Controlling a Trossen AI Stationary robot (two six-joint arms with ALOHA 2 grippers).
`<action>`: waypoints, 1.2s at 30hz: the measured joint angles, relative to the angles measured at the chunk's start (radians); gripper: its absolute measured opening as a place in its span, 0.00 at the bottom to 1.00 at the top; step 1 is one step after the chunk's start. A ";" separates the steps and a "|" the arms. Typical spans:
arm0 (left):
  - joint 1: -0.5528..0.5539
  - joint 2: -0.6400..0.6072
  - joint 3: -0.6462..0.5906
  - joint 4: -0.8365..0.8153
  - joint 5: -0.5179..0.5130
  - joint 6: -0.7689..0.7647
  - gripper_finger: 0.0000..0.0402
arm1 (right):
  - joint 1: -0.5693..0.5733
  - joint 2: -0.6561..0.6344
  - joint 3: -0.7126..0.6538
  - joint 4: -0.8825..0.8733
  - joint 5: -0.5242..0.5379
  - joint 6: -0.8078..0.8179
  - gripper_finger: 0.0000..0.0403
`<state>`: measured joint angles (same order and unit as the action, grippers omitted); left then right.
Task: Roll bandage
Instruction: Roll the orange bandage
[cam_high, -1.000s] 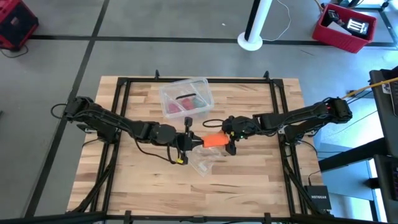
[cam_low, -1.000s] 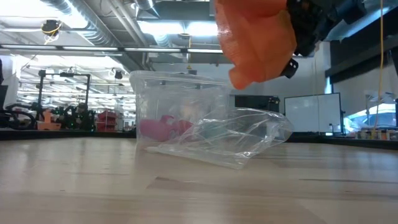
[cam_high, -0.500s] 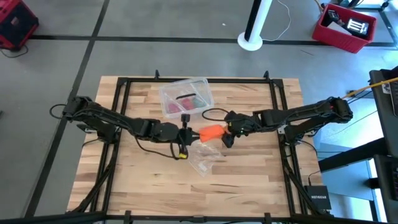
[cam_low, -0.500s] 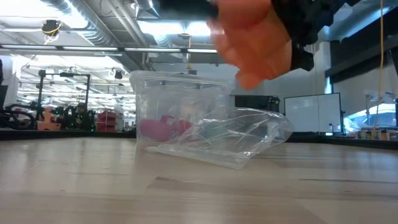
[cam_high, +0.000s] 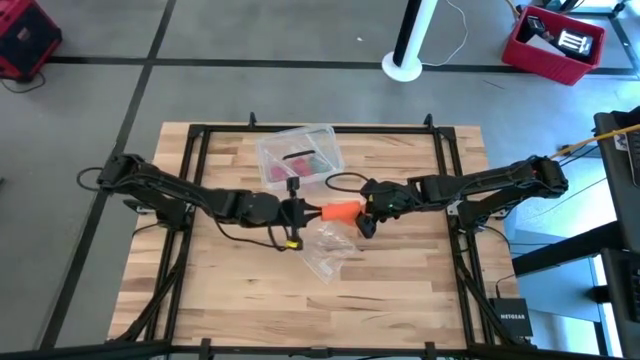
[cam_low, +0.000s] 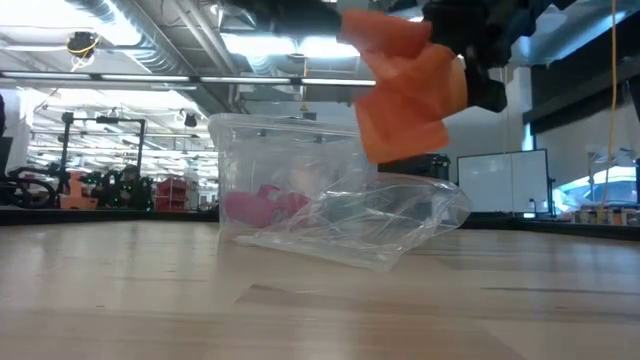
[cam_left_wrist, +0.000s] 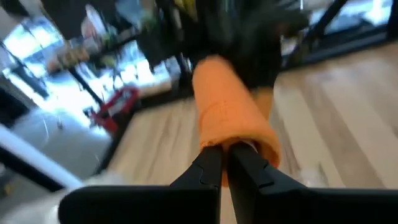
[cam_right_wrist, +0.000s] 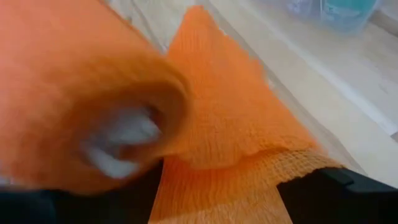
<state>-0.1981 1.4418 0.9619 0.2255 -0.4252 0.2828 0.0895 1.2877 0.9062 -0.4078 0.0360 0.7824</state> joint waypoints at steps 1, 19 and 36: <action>-0.005 -0.016 0.002 0.016 -0.001 0.020 0.01 | 0.000 0.000 0.000 0.007 0.000 -0.017 0.71; -0.032 -0.115 0.006 0.013 0.005 0.142 0.01 | -0.072 -0.061 0.087 0.095 0.110 -0.340 0.71; -0.052 -0.120 0.006 -0.015 0.035 0.156 0.01 | -0.070 -0.228 0.177 0.064 0.061 -0.203 0.71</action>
<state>-0.2504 1.3220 0.9684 0.2104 -0.3901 0.4385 0.0193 1.0600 1.0832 -0.3438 0.0973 0.5798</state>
